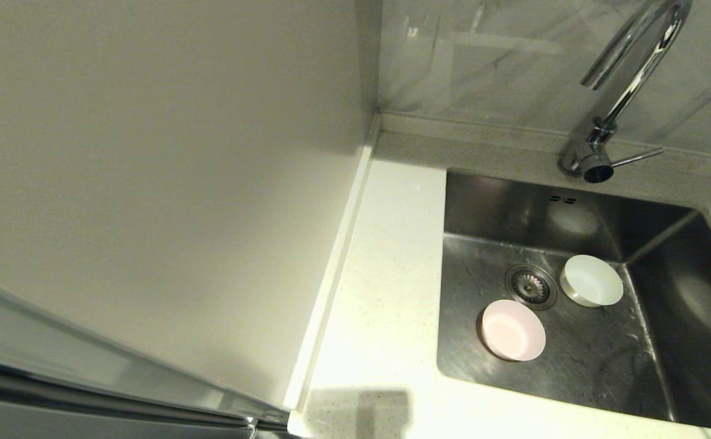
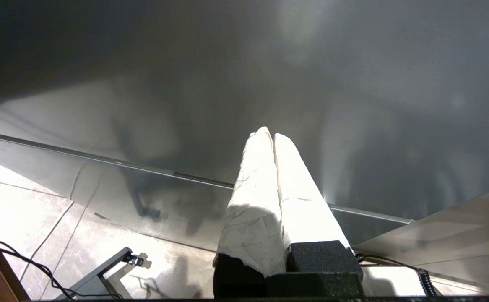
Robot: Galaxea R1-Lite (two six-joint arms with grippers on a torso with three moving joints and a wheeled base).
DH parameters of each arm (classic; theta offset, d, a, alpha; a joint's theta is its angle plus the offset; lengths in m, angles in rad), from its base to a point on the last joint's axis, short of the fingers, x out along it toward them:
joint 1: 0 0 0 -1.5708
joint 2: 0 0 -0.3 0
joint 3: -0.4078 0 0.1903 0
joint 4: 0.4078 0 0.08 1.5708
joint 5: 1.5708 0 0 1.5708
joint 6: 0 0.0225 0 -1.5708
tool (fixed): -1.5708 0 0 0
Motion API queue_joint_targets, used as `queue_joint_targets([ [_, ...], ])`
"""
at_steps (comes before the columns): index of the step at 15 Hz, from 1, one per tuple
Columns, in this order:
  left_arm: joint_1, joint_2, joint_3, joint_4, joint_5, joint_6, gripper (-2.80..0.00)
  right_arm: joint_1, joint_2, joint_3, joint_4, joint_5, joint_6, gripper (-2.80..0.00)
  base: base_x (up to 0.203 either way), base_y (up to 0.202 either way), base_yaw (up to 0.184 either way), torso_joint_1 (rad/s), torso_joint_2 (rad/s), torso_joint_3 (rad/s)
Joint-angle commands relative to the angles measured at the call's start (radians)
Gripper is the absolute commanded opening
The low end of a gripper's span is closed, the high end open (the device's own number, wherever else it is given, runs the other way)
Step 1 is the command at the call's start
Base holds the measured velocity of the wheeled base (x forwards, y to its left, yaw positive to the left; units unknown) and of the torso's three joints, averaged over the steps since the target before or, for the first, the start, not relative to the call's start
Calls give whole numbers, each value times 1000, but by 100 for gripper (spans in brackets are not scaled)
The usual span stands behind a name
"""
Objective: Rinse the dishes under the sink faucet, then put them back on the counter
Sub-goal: Put a bowl into the sink
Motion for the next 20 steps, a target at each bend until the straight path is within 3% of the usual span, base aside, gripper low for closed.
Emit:
queue_joint_targets([
  [1,0,-3,0,-1,0,-1,-280,0,8,-5,5,2,-3,-280,0,0,0,0,0,0],
  [11,0,-3,0,-1,1,-1,-280,34,-73,-20,3,1,-5,-280,0,0,0,0,0,0],
  [16,-1,-3,0,-1,0,-1,-280,265,-230,-4,4,-7,-3,-280,0,0,0,0,0,0],
  [20,0,-3,0,-1,2,-1,-280,538,-266,27,4,-58,8,-280,0,0,0,0,0,0],
])
